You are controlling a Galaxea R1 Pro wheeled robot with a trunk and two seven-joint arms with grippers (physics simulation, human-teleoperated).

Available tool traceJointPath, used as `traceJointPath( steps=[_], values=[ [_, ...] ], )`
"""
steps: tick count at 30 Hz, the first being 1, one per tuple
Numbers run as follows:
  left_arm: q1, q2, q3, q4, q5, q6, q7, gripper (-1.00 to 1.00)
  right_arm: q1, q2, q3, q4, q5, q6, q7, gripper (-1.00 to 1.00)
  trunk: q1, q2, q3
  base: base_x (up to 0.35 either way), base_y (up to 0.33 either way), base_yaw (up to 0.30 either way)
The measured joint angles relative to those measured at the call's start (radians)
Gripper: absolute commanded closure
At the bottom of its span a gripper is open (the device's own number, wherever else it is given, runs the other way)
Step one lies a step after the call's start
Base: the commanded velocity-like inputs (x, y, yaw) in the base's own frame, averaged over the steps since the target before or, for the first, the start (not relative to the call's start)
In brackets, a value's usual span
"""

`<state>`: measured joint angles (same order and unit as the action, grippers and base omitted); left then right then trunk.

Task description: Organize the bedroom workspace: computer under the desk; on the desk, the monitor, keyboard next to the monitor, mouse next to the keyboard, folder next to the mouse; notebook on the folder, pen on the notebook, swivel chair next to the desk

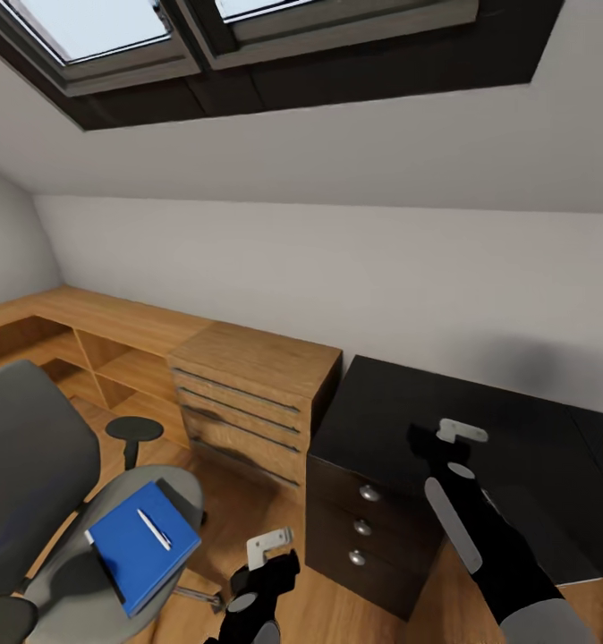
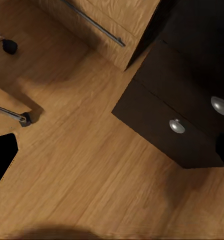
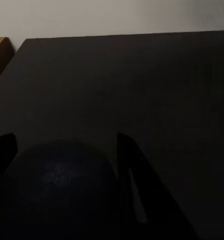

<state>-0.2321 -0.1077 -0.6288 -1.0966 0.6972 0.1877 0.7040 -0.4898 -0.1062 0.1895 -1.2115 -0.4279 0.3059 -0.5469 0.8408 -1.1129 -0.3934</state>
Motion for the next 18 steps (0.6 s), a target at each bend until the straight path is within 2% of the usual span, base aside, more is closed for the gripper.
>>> traceJointPath(
  steps=[2,3,7,9,13,16,18],
  values=[
    [0.000,-0.001,0.010,0.038,-0.003,0.000,0.000,-1.00,0.000,-0.002,-0.010,0.002,0.001,0.000,-0.001,1.00,0.000,0.000,0.002,0.000,0.000,-0.234],
    [0.000,0.000,0.013,0.042,-0.005,0.000,0.002,-1.00,0.000,-0.001,-0.031,0.008,0.004,-0.001,-0.001,1.00,0.000,0.000,0.004,0.000,0.000,-0.236],
    [0.000,0.015,0.011,0.067,-0.001,0.005,0.001,-1.00,0.000,-0.001,-0.044,0.017,0.007,-0.002,0.001,1.00,0.000,0.000,0.008,0.000,0.000,-0.237],
    [0.000,0.023,-0.011,0.113,0.001,0.008,-0.001,-1.00,0.000,-0.002,-0.046,0.014,0.007,-0.002,0.000,1.00,0.000,0.000,0.010,0.000,0.000,-0.237],
    [0.000,0.031,-0.147,0.287,0.006,0.001,-0.001,-1.00,0.000,-0.005,-0.048,0.008,0.008,-0.001,-0.001,1.00,0.000,0.000,0.015,0.000,0.000,-0.237],
    [0.000,0.033,-0.183,0.403,0.010,-0.012,-0.002,-1.00,0.000,-0.006,-0.046,0.008,0.010,-0.001,-0.002,1.00,0.000,0.000,0.018,0.000,0.000,-0.237],
    [0.001,0.032,-0.192,0.515,0.010,-0.058,-0.012,-1.00,0.000,-0.005,-0.045,0.008,0.011,0.000,-0.001,1.00,0.000,0.000,0.021,0.000,0.000,-0.238]
  ],
)
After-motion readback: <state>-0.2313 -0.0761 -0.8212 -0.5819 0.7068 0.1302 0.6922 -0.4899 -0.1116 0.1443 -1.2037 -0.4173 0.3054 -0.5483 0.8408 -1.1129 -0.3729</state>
